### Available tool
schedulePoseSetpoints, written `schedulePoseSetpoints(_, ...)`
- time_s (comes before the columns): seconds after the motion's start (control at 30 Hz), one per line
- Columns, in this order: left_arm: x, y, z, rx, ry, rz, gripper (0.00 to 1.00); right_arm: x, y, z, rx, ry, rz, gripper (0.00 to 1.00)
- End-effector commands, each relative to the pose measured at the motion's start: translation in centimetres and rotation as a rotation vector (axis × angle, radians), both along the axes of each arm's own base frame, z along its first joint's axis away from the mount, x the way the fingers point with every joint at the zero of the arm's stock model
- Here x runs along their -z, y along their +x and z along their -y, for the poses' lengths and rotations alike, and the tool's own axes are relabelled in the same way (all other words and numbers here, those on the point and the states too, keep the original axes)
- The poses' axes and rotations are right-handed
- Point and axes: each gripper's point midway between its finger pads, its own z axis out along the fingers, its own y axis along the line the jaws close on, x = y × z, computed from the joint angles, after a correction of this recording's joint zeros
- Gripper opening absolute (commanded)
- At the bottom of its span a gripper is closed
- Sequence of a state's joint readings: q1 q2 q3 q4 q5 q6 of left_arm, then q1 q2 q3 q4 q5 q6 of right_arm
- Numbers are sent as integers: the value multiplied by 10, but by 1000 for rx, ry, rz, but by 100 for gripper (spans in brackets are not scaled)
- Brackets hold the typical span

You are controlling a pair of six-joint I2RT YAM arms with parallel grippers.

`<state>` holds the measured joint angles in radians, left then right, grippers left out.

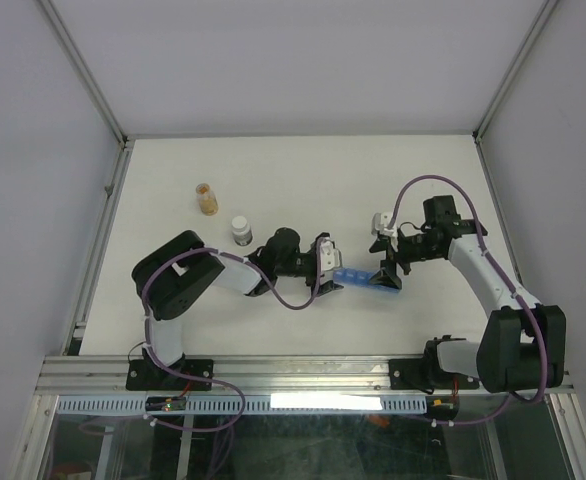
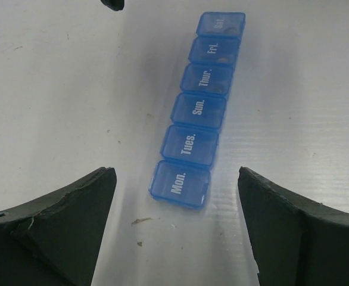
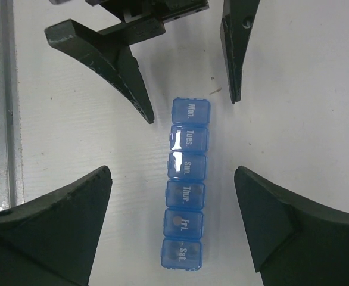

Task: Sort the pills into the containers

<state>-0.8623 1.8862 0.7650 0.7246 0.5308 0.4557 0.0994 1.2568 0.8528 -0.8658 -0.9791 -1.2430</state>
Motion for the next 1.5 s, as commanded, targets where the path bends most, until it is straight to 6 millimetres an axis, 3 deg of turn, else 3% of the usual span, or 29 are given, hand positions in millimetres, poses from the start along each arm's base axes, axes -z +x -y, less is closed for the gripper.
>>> schedulePoseSetpoints(0.0,-13,13,13,36,-14,50,85,-10,4,-3,-16,49,46,87)
schedulePoseSetpoints(0.3,4,2,17,51,47,-19,80,-6,8,2,7,32,32,84)
schedulePoseSetpoints(0.43,12,7,15,9,69,-23,76,-5,8,2,10,31,24,84)
schedulePoseSetpoints(0.6,14,11,19,2,72,-24,65,-2,8,3,13,23,9,83)
schedulePoseSetpoints(0.9,18,2,19,19,65,-43,61,6,5,6,-2,5,19,82)
schedulePoseSetpoints(1.2,17,-15,20,37,29,-84,33,16,1,9,-28,-17,35,82)
schedulePoseSetpoints(1.47,9,-26,15,18,-2,-94,13,39,1,18,-46,-90,104,83)
